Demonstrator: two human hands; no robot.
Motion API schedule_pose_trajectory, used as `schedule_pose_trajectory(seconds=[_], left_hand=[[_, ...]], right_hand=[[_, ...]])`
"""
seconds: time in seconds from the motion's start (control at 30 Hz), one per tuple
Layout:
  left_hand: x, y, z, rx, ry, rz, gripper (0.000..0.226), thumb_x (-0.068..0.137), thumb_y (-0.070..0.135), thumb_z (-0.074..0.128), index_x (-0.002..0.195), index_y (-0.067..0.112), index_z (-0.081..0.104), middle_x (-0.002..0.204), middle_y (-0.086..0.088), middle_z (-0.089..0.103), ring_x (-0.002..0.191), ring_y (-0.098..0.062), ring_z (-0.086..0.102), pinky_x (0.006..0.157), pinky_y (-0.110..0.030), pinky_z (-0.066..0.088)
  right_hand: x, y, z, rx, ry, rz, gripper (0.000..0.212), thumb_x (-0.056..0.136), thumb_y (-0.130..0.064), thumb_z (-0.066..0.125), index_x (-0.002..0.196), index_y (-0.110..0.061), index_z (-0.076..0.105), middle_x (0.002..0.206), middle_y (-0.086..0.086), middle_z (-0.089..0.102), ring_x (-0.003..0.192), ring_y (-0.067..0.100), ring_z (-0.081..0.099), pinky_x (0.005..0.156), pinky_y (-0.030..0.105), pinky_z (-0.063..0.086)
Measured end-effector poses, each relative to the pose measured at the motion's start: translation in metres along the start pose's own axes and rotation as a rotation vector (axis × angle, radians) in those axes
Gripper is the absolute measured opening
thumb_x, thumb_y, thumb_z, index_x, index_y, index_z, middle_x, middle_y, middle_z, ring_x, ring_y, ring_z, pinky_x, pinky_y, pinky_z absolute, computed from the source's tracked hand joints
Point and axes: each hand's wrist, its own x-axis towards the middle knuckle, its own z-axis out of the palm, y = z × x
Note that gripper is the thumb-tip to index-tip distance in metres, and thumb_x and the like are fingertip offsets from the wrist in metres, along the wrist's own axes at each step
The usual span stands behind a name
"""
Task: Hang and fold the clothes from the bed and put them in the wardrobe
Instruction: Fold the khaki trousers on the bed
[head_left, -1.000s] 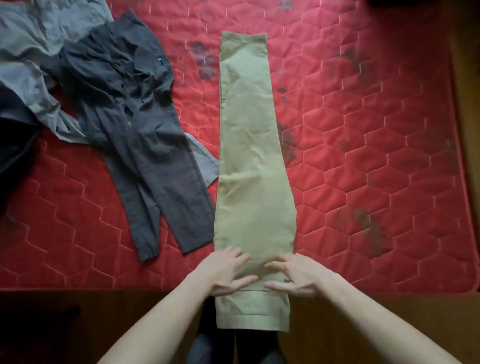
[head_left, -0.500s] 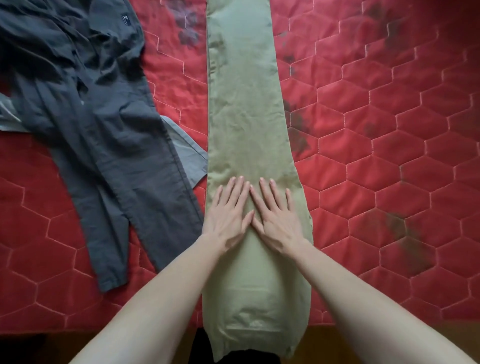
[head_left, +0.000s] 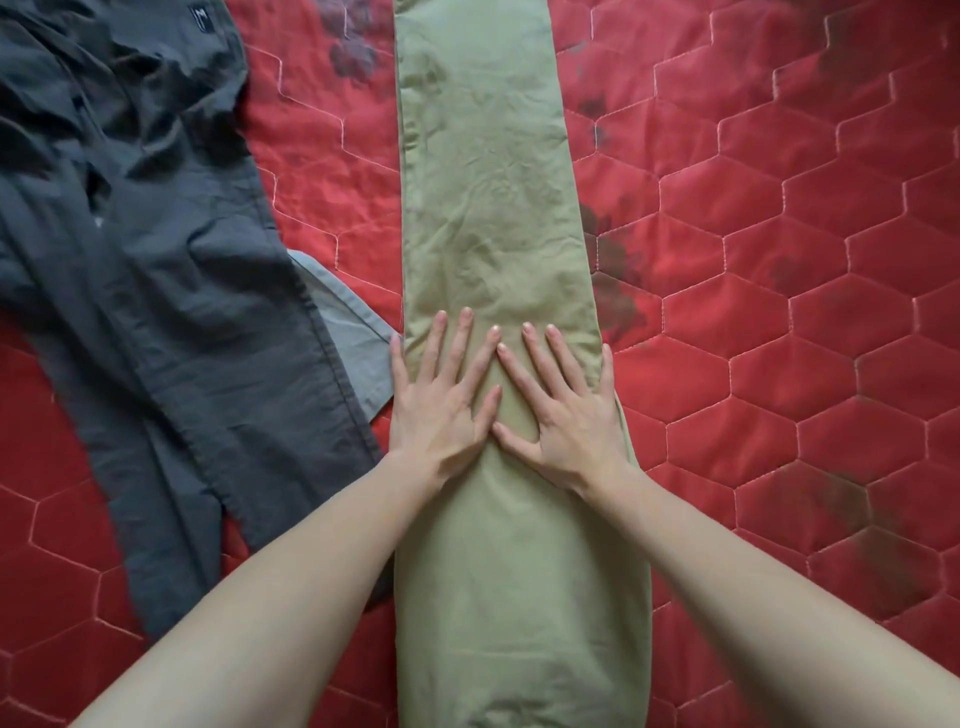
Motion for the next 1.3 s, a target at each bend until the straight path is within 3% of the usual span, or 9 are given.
schedule_pose_trajectory(seconds=[0.3,0.53,0.77,0.97,1.1,1.2,1.23,1.3], left_hand=[[-0.006,0.0,-0.005,0.033,0.018,0.071,0.065,0.107,0.048,0.028,0.165,0.022,0.012,0.172,-0.011,0.003,0.159,-0.033,0.002,0.127,-0.055,0.01],[-0.097,-0.001,-0.004,-0.002,-0.044,0.251,0.073,0.101,0.032,0.039,0.164,0.007,0.012,0.172,-0.015,0.005,0.159,-0.033,0.004,0.126,-0.052,0.019],[-0.166,0.012,-0.002,0.049,-0.094,0.321,0.074,0.101,0.035,0.04,0.161,-0.002,0.017,0.171,-0.02,0.007,0.159,-0.032,0.005,0.127,-0.051,0.019],[-0.213,0.006,-0.001,0.146,-0.144,0.62,0.06,0.099,0.024,0.044,0.155,0.004,0.038,0.162,-0.023,0.034,0.154,-0.035,0.027,0.124,-0.054,0.025],[-0.244,-0.011,-0.014,0.178,-0.236,0.924,0.076,0.095,0.01,0.043,0.164,0.013,0.012,0.171,-0.013,0.015,0.158,-0.028,0.015,0.127,-0.048,0.015],[-0.263,-0.023,-0.025,0.163,-0.329,0.985,0.099,0.081,0.006,0.049,0.165,0.015,-0.004,0.173,-0.008,-0.004,0.159,-0.025,0.002,0.128,-0.046,0.008],[-0.27,-0.024,-0.025,0.162,-0.341,0.972,0.103,0.078,0.008,0.05,0.165,0.015,-0.004,0.173,-0.007,-0.006,0.159,-0.024,0.0,0.129,-0.046,0.007],[-0.282,-0.022,-0.021,0.163,-0.336,0.9,0.105,0.076,0.011,0.052,0.165,0.016,-0.004,0.173,-0.005,-0.006,0.16,-0.023,-0.002,0.13,-0.047,0.006]], right_hand=[[-0.006,-0.004,0.003,-0.012,0.085,-0.025,0.077,0.101,-0.066,0.036,0.165,-0.026,0.02,0.173,0.004,0.011,0.16,0.023,0.009,0.125,0.063,0.011],[-0.067,-0.03,0.012,0.071,0.033,-0.157,0.068,0.106,-0.051,0.037,0.165,-0.022,0.02,0.173,0.004,0.013,0.16,0.025,0.008,0.125,0.056,0.019],[-0.139,-0.061,0.02,0.127,0.018,-0.261,0.072,0.104,-0.047,0.044,0.164,-0.013,0.022,0.172,0.003,0.017,0.16,0.023,0.011,0.125,0.054,0.023],[-0.17,-0.058,0.01,0.119,-0.065,-0.453,0.067,0.105,-0.038,0.044,0.164,-0.018,0.022,0.172,0.003,0.017,0.16,0.022,0.011,0.126,0.052,0.02],[-0.209,-0.035,0.011,0.053,-0.149,-0.578,0.059,0.107,-0.025,0.041,0.164,-0.018,0.026,0.171,0.003,0.021,0.159,0.022,0.016,0.124,0.048,0.027],[-0.234,-0.012,0.004,-0.01,-0.204,-0.665,0.068,0.101,-0.016,0.044,0.165,-0.018,0.02,0.172,0.005,0.016,0.159,0.023,0.015,0.123,0.047,0.028],[-0.243,-0.007,0.001,-0.02,-0.235,-0.676,0.07,0.103,-0.019,0.045,0.166,-0.022,0.015,0.173,0.004,0.011,0.16,0.023,0.01,0.125,0.048,0.024],[-0.258,0.0,-0.008,-0.012,-0.337,-0.679,0.069,0.108,-0.044,0.039,0.166,-0.031,0.004,0.174,0.0,-0.002,0.16,0.023,-0.003,0.129,0.051,0.011]])
